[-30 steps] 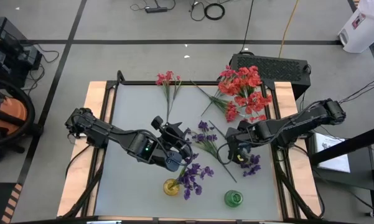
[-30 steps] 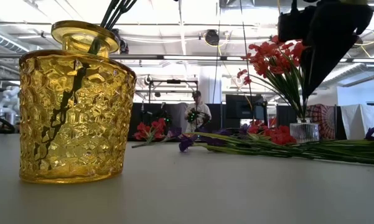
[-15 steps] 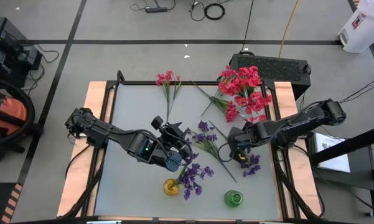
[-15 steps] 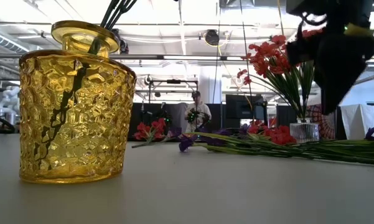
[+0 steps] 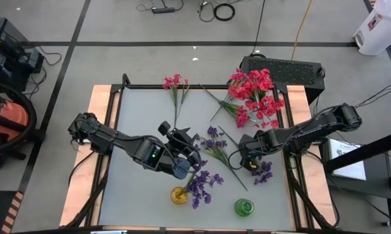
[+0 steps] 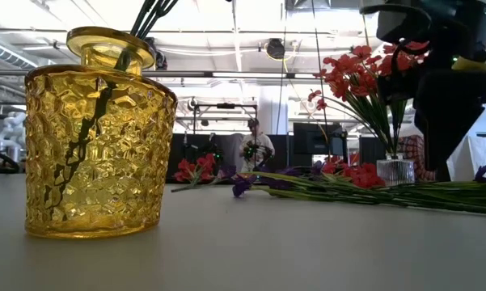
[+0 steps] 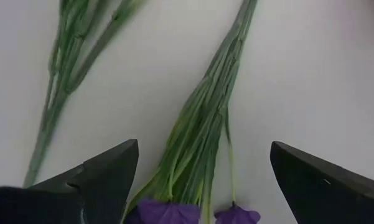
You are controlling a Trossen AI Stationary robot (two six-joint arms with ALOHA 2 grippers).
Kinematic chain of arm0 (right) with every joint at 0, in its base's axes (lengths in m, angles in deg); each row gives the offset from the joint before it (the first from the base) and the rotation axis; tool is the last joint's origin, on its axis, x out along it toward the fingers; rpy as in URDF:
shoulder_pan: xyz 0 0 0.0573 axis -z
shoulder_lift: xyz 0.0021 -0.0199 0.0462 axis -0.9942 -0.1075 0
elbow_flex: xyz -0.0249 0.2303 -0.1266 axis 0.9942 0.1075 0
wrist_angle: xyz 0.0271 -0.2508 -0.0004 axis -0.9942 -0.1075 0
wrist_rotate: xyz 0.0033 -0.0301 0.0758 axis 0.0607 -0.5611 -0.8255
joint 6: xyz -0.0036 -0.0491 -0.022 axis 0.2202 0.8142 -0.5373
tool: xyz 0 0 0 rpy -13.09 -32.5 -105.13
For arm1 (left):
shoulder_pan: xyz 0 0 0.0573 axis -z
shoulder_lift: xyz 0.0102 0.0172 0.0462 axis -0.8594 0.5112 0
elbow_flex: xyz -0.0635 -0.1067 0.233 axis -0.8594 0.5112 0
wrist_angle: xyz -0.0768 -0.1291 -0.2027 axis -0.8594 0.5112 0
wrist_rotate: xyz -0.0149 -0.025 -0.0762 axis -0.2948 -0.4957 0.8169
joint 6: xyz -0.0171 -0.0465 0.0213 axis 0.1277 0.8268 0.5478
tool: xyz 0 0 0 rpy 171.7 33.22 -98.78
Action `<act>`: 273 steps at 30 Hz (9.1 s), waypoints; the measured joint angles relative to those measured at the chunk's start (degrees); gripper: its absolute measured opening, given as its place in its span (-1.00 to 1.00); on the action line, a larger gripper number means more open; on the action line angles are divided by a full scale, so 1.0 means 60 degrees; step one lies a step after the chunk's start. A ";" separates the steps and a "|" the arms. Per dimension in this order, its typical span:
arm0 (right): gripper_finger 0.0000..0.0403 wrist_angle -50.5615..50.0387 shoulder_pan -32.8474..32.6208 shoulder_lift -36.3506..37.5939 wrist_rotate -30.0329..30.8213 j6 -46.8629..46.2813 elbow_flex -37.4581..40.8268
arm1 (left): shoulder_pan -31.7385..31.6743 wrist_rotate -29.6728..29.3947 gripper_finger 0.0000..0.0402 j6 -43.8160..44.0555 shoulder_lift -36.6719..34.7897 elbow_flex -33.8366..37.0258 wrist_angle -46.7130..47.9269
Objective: Sort flowers into vase by color
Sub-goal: Put the right purple flower into the yellow transparent vase
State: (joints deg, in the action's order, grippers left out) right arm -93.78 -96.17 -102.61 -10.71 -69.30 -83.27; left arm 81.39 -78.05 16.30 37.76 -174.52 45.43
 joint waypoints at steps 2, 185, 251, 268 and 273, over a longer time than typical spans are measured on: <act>0.77 0.0068 0.0000 0.0000 -0.0002 -0.0034 0.0058 | 0.0002 -0.0003 -0.17 0.0000 0.0000 0.0003 0.0000; -0.09 0.0789 -0.0772 -0.0994 -0.1483 0.0826 0.0793 | 0.0003 -0.0002 -0.17 0.0000 0.0000 0.0003 -0.0008; -0.97 0.0812 -0.0769 0.5359 -0.1993 0.2302 0.0808 | 0.0000 0.0000 -0.17 0.0000 0.0000 0.0003 -0.0011; -0.97 0.2696 -0.0754 0.5000 -0.1916 0.2371 0.0808 | -0.0069 -0.0067 -0.17 -0.0007 0.0000 0.0003 -0.0321; -0.97 0.3266 -0.0752 0.4850 -0.1898 0.2479 0.0808 | -0.0069 0.0417 -0.17 -0.0579 0.0000 0.0003 -0.1057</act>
State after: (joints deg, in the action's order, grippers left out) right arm -74.19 -100.68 -73.51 -22.09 -54.43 -78.42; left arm 80.97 -75.55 12.83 37.76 -174.50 39.09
